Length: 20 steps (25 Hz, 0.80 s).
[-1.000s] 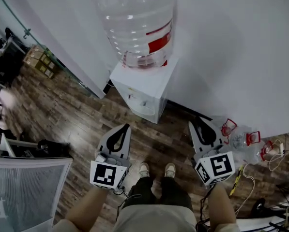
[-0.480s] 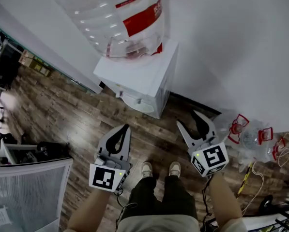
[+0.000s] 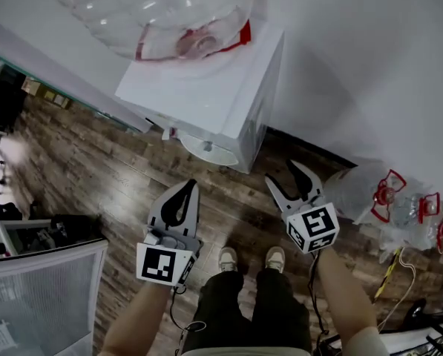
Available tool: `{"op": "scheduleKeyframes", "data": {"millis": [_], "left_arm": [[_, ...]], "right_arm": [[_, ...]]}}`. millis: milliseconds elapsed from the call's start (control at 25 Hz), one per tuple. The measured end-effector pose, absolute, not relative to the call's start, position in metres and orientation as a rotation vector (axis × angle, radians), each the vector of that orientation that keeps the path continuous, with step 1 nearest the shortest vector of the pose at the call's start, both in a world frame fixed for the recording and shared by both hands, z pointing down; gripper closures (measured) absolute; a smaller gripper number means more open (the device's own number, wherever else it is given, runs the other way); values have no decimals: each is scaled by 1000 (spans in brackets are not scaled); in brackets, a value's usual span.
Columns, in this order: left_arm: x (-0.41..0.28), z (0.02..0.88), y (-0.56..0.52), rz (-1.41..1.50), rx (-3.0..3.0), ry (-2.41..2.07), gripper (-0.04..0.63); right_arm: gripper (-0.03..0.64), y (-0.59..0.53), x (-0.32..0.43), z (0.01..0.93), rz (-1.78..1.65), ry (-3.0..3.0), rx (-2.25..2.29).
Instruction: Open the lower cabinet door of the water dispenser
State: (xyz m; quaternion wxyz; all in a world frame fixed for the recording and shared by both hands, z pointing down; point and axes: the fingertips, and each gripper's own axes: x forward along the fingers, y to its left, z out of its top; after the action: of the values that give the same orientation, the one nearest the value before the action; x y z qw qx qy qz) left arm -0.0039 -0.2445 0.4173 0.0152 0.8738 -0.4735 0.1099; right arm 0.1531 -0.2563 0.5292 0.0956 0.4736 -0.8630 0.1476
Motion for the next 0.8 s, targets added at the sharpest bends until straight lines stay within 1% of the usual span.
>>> {"op": "scheduleKeyframes", "data": {"millis": [80, 320, 440, 800], "left_arm": [[-6, 438, -248, 306, 2710, -1484, 590], [-8, 516, -260, 335, 2675, -1468, 589], [-8, 554, -267, 345, 2675, -1463, 590], [-17, 653, -280, 319, 2635, -1484, 589]], "right_arm": [[379, -259, 148, 561, 428, -2549, 1374], [355, -272, 139, 645, 426, -2538, 1290], [353, -282, 134, 680, 466, -2552, 1271], [337, -301, 98, 773, 339, -2514, 1148]]}}
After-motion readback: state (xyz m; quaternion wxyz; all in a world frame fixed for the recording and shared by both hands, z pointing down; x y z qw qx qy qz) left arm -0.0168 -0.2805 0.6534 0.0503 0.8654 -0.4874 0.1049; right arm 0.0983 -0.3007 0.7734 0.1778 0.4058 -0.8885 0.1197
